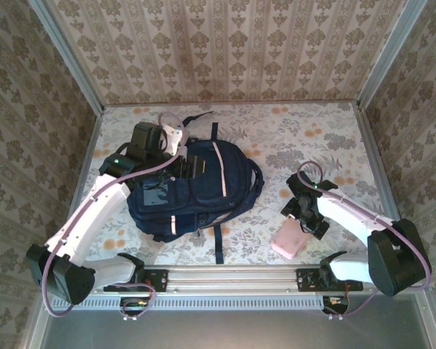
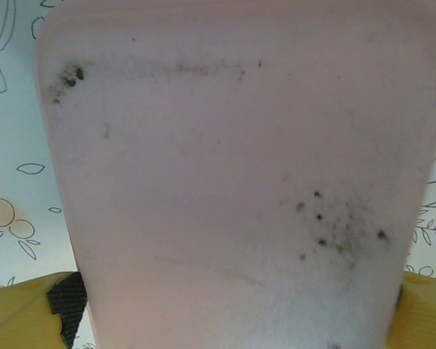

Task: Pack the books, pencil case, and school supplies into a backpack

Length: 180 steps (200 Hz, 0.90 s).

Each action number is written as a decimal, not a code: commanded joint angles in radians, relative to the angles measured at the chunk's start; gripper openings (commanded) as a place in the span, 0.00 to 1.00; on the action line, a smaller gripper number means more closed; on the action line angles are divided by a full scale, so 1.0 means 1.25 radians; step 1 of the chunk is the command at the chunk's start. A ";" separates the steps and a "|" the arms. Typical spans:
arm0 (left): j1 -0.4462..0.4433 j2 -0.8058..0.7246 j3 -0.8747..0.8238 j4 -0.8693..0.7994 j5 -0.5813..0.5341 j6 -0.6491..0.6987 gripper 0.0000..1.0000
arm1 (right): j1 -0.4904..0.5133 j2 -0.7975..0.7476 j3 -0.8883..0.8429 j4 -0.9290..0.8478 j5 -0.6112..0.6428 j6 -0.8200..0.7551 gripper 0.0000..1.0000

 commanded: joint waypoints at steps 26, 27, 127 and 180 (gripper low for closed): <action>-0.009 -0.017 -0.046 0.082 0.065 -0.069 0.80 | -0.009 0.103 -0.022 0.059 -0.050 0.010 1.00; -0.010 -0.018 -0.046 0.083 0.064 -0.070 0.80 | -0.009 0.108 -0.021 0.060 -0.052 0.009 1.00; -0.157 0.071 -0.105 0.238 0.066 -0.205 0.82 | -0.008 0.065 0.042 0.074 -0.078 0.011 0.85; -0.243 0.223 -0.114 0.468 0.169 -0.406 0.89 | -0.008 -0.110 0.119 0.147 -0.146 -0.010 0.81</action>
